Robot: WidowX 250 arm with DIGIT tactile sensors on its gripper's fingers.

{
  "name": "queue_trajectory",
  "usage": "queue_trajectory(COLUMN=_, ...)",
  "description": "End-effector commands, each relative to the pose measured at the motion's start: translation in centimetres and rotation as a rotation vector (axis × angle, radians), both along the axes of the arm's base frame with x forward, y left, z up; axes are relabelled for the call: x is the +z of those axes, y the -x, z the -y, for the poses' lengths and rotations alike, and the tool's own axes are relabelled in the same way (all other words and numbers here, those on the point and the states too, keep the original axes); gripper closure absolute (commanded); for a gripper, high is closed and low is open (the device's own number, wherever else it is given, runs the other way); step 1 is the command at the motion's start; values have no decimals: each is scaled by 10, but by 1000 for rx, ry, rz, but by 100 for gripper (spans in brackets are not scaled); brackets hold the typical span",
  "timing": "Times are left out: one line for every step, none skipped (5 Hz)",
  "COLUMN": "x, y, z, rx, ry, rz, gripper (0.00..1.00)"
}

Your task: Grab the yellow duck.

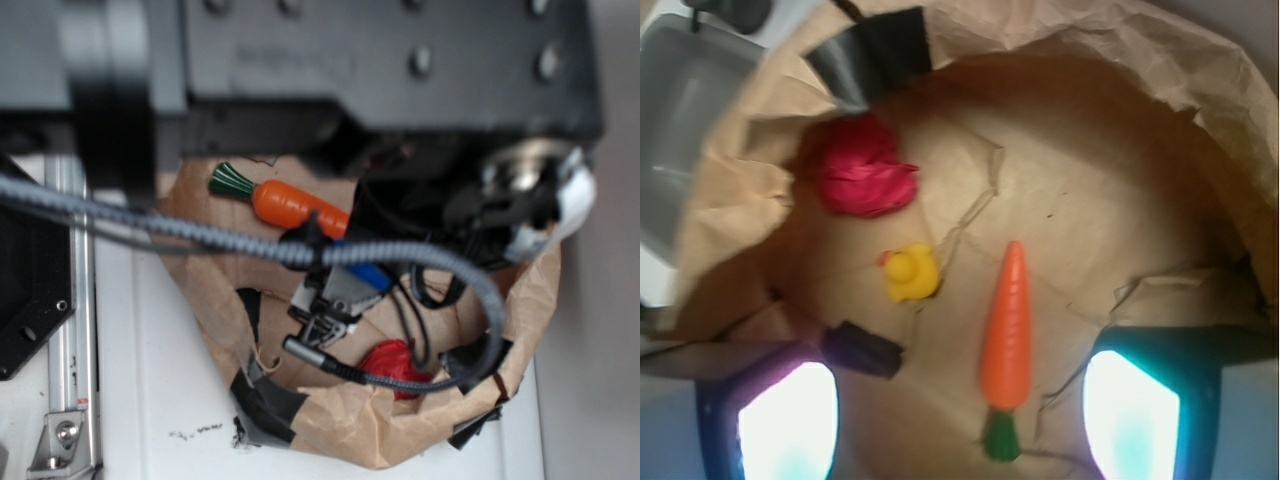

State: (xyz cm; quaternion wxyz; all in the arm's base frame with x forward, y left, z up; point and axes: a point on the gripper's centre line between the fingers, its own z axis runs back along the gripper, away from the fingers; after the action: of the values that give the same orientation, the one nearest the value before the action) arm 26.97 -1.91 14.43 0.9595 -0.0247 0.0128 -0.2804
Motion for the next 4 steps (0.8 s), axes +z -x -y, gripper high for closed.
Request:
queue_trajectory(x=-38, y=7, z=-7, rx=-12, ry=-47, rz=229, gripper=0)
queue_trajectory(x=-54, y=6, z=-11, rx=13, ry=-49, rz=246, gripper=0)
queue_trajectory(x=-64, y=-3, z=-6, rx=24, ry=16, rz=223, gripper=0)
queue_trajectory(x=-65, y=-8, z=1, rx=39, ry=39, rz=225, gripper=0)
